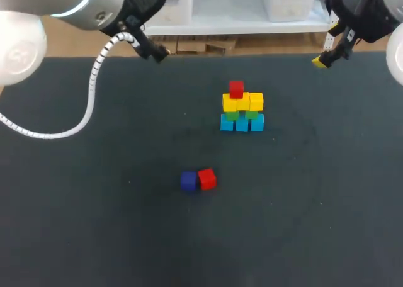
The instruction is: Place the blue cubes, place green cubes on the blue cubes, place the yellow cubes on the green cubes, then place the red cubes on the yellow cubes, and place purple cube on the red cubes.
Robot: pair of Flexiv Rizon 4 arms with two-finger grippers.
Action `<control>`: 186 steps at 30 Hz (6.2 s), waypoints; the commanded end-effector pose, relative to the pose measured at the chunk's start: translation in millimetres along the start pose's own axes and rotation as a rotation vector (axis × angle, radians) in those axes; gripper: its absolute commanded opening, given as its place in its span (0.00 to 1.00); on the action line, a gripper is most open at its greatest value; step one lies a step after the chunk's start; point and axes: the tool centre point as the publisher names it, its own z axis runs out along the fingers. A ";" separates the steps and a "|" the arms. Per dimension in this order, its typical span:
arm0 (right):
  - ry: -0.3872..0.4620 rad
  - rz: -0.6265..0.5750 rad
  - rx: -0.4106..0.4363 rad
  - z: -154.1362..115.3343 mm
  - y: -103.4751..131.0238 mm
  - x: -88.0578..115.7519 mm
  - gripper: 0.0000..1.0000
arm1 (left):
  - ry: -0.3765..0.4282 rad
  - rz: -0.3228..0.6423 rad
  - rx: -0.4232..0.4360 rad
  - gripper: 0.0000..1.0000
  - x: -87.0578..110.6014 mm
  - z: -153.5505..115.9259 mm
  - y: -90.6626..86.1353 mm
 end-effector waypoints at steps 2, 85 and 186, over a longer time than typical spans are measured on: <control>0.000 0.001 0.001 -0.9 0.5 0.3 1.00 | -0.012 -0.040 0.000 1.00 12.9 15.4 25.5; -0.002 0.001 0.000 -10.2 0.0 -2.1 1.00 | -0.086 -0.151 -0.030 1.00 43.4 21.5 54.7; 0.376 -0.827 -0.681 112.2 343.1 -28.7 1.00 | -0.086 -0.151 -0.030 1.00 43.4 21.5 54.7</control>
